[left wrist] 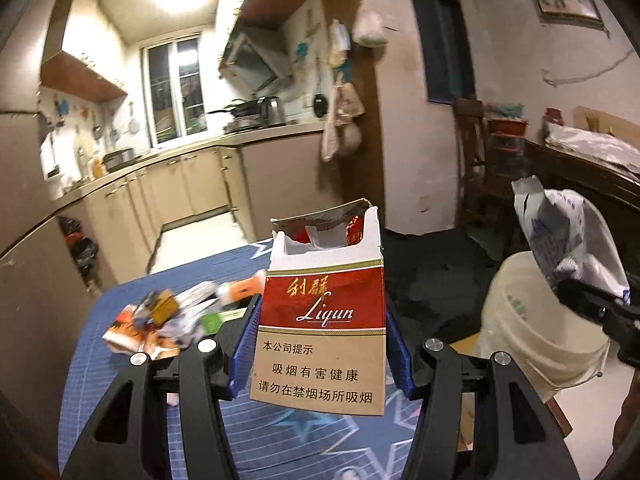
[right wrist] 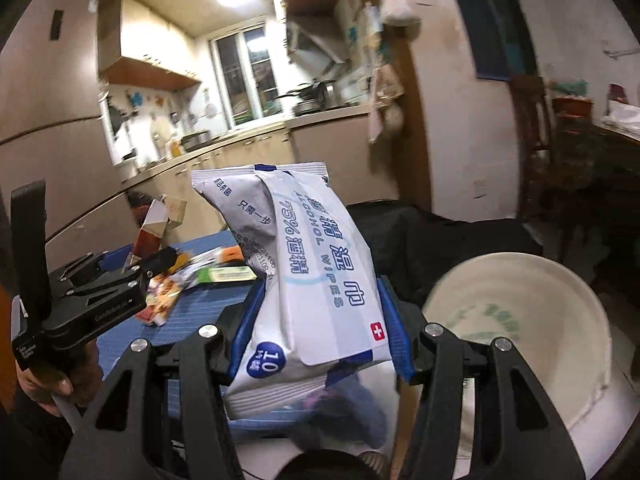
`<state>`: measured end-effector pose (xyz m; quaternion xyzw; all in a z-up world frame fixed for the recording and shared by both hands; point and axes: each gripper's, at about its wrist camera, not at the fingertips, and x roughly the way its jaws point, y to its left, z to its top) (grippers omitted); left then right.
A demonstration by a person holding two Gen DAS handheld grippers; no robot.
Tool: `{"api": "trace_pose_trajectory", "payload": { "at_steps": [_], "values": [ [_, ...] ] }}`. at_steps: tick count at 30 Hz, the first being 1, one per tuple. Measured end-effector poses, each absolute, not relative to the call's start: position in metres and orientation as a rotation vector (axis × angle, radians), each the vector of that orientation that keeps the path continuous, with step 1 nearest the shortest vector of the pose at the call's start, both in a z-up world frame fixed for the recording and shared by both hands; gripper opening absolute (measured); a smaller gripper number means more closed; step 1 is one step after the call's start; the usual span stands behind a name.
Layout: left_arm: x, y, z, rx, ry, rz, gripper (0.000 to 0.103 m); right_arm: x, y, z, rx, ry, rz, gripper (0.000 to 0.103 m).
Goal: Collect trash
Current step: 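Carry the cigarette pack and wipes packet with both tools over the bucket, then open the left tool to drop the Liqun pack while the right tool drops the wipes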
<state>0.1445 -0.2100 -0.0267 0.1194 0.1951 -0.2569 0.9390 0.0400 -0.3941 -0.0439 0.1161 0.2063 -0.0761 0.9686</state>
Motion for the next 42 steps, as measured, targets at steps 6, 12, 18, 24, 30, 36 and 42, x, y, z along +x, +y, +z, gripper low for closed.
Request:
{"api": "trace_pose_trajectory", "payload": {
  "at_steps": [6, 12, 18, 24, 30, 36, 42],
  "values": [
    [0.14, -0.255, -0.027, 0.257, 0.401, -0.596, 0.057, 0.023, -0.429, -0.046, 0.243, 0.4, -0.232, 0.053],
    [0.136, -0.298, -0.028, 0.283, 0.41, -0.689, 0.057, 0.003, -0.46, -0.047, 0.258, 0.377, -0.314, 0.053],
    [0.123, -0.348, -0.036, 0.316, 0.423, -0.812, 0.057, -0.019, -0.491, -0.052, 0.265, 0.377, -0.407, 0.053],
    [0.118, -0.39, -0.05, 0.348, 0.462, -0.903, 0.057, -0.037, -0.516, -0.059, 0.266, 0.385, -0.484, 0.053],
    [0.114, -0.428, -0.059, 0.358, 0.48, -0.986, 0.057, -0.047, -0.535, -0.069, 0.271, 0.404, -0.538, 0.053],
    [0.105, -0.464, -0.068, 0.399, 0.466, -1.02, 0.057, -0.051, -0.555, -0.081, 0.311, 0.43, -0.572, 0.053],
    [0.103, -0.488, -0.081, 0.4, 0.491, -1.037, 0.057, -0.045, -0.571, -0.089, 0.325, 0.471, -0.597, 0.053]
  ]
}}
